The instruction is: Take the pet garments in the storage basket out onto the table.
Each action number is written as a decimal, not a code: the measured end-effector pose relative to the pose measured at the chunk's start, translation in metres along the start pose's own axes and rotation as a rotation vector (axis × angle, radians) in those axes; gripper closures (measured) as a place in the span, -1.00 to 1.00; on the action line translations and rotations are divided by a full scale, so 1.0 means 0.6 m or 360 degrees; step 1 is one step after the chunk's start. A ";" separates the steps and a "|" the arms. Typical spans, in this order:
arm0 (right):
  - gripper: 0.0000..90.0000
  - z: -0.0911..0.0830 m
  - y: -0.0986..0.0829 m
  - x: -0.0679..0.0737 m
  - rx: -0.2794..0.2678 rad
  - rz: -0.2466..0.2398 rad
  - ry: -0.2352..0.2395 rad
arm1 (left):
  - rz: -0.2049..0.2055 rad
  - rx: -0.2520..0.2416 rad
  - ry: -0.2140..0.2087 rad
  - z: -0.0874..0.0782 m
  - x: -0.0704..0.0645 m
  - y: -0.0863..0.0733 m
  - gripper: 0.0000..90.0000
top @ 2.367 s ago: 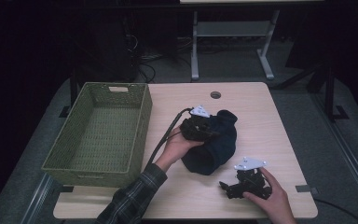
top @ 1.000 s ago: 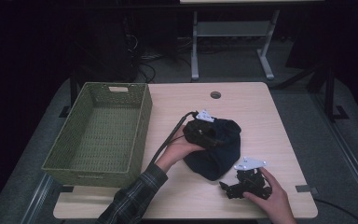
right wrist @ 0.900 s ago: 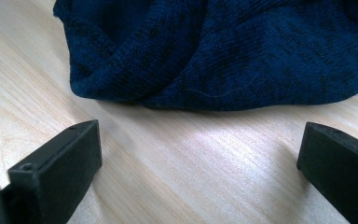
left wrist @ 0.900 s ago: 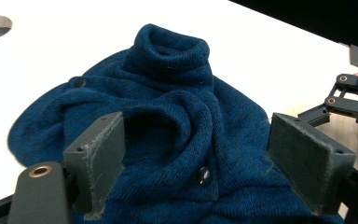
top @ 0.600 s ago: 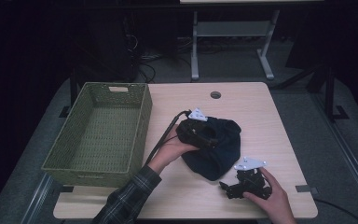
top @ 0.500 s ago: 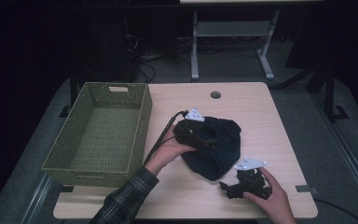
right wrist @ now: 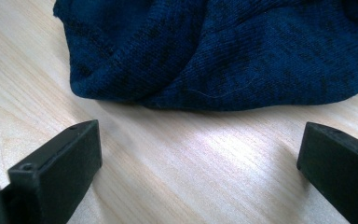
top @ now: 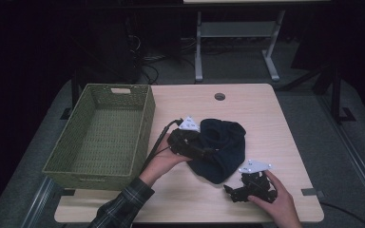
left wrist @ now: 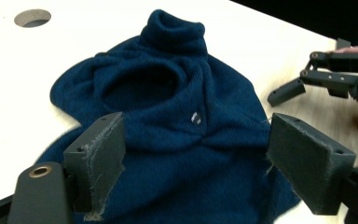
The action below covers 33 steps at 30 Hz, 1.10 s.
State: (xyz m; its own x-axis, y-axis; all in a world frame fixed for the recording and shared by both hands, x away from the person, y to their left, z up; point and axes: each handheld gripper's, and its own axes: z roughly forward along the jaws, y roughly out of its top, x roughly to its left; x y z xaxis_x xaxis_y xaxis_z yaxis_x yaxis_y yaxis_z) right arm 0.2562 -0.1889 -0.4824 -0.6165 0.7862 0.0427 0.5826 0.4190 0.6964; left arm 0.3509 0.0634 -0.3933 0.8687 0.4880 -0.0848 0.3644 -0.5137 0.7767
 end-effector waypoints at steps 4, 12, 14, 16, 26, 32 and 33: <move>-1.00 0.000 0.000 0.000 -0.0001 0.0001 0.0001 | -0.0001 0.0012 0.0014 -0.011 -0.008 -0.021 -0.58; -1.00 0.000 0.000 0.000 -0.0001 -0.0001 0.0000 | -0.0002 0.0023 0.0059 -0.021 -0.017 -0.054 -0.58; -1.00 0.000 0.000 0.000 -0.0001 -0.0001 0.0001 | -0.0017 0.0034 0.0087 -0.021 -0.018 -0.072 -0.59; -1.00 0.000 0.000 0.000 -0.0001 -0.0002 0.0001 | -0.0014 0.0044 0.0104 -0.021 -0.017 -0.081 -0.59; -1.00 0.000 0.000 0.000 -0.0001 0.0003 0.0002 | -0.0039 0.0078 0.0132 -0.018 -0.021 -0.112 -0.64; -1.00 0.000 0.000 0.000 0.0000 0.0000 0.0001 | 0.0023 0.0161 0.0205 -0.014 -0.027 -0.139 -0.67; -1.00 0.000 0.000 0.000 0.0000 0.0000 0.0001 | 0.0028 0.0165 0.0227 -0.013 -0.027 -0.142 -0.67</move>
State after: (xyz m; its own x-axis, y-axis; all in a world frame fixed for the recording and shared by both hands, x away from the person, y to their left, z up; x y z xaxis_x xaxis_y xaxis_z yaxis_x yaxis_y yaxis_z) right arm 0.2561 -0.1889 -0.4823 -0.6167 0.7860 0.0433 0.5828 0.4190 0.6963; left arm 0.3032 0.1048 -0.4534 0.8217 0.5695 0.0236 0.3884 -0.5898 0.7080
